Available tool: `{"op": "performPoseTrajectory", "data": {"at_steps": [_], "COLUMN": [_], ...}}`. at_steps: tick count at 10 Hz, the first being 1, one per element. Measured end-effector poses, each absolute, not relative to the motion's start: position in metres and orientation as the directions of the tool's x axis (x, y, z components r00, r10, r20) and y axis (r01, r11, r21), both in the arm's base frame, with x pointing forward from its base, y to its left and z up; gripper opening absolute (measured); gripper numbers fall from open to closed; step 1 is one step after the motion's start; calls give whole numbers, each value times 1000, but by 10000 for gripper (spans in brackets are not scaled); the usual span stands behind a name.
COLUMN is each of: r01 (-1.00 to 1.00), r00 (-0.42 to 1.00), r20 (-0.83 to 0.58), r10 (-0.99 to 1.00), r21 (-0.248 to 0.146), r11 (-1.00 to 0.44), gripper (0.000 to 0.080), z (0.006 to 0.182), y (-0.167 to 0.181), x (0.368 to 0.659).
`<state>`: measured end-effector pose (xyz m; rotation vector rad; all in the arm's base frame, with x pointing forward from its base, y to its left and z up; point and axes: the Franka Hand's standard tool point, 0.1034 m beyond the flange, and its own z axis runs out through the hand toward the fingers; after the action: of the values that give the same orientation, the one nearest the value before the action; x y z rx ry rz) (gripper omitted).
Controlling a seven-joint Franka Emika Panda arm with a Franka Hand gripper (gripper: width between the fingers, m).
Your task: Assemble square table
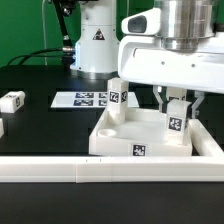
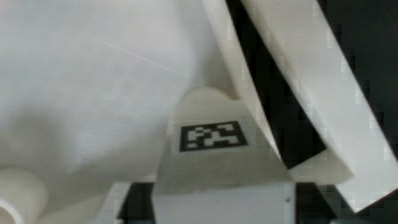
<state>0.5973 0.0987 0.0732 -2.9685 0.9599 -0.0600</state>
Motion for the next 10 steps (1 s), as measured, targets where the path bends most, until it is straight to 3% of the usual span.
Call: {"op": "performPoseTrajectory", "data": {"at_steps": [3, 5, 7, 10], "r01": [-615, -618, -599, -532], "r00": [787, 785, 799, 846], "r20": [32, 30, 29, 16], "r10": [-616, -619, -600, -533], "r21": [-26, -33, -38, -53], "r11": [-788, -785, -800, -845], "gripper": [314, 613, 638, 649], "z": [73, 74, 81, 115], "y": [95, 103, 108, 110], "x": [597, 598, 598, 595]}}
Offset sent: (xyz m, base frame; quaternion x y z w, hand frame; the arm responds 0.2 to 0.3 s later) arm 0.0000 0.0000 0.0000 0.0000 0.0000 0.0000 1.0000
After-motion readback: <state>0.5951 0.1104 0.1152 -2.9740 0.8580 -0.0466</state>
